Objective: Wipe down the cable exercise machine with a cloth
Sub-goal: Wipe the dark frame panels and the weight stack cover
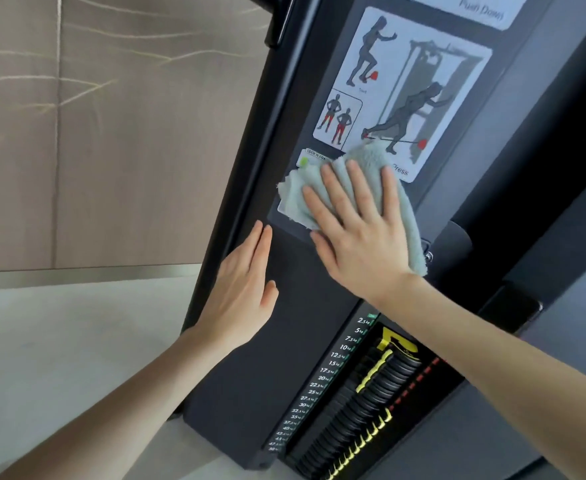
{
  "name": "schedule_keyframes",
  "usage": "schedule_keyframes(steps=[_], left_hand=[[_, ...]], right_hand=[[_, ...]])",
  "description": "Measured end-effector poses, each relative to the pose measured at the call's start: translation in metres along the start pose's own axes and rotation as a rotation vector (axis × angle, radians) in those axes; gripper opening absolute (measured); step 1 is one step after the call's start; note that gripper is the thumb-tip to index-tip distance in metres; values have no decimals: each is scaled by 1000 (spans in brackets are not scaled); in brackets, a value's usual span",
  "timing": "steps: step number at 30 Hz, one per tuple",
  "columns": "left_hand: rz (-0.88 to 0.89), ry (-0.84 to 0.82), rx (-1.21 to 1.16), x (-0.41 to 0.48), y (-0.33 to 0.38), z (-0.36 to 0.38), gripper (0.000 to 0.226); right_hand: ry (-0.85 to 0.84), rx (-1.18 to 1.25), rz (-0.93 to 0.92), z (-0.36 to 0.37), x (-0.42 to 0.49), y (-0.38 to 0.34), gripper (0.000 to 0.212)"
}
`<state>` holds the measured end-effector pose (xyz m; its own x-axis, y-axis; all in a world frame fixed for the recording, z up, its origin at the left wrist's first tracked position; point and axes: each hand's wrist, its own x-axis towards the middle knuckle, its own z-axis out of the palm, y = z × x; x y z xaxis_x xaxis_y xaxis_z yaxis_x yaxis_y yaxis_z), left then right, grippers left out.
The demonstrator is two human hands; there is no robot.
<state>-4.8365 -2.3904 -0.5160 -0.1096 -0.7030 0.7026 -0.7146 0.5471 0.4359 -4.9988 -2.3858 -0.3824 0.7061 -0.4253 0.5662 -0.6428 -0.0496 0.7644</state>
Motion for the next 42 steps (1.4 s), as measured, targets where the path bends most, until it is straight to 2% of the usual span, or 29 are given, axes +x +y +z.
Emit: schedule_keyframes(steps=[6, 12, 15, 18, 23, 27, 34, 39, 42], left_hand=[[37, 46, 13, 33, 7, -27, 69], [68, 79, -32, 81, 34, -58, 69], [36, 82, -64, 87, 41, -59, 69], [46, 74, -44, 88, 39, -58, 69], [56, 66, -14, 89, 37, -59, 71], [65, 15, 93, 88, 36, -65, 76], [79, -87, 146, 89, 41, -84, 77], [71, -116, 161, 90, 42, -85, 79], [64, -114, 153, 90, 41, -83, 81]], right_hand=[[-58, -9, -121, -13, 11, 38, 57], [118, -50, 47, -43, 76, 127, 47], [165, -38, 115, -43, 83, 125, 44], [134, -29, 131, -36, 71, 104, 46], [-8, -45, -55, -22, 41, 72, 54], [-8, -37, -154, -32, 54, 101, 54], [59, -48, 15, -68, 153, 190, 49], [60, -51, 100, -68, 184, 181, 52], [55, -58, 59, -57, 173, 155, 55]])
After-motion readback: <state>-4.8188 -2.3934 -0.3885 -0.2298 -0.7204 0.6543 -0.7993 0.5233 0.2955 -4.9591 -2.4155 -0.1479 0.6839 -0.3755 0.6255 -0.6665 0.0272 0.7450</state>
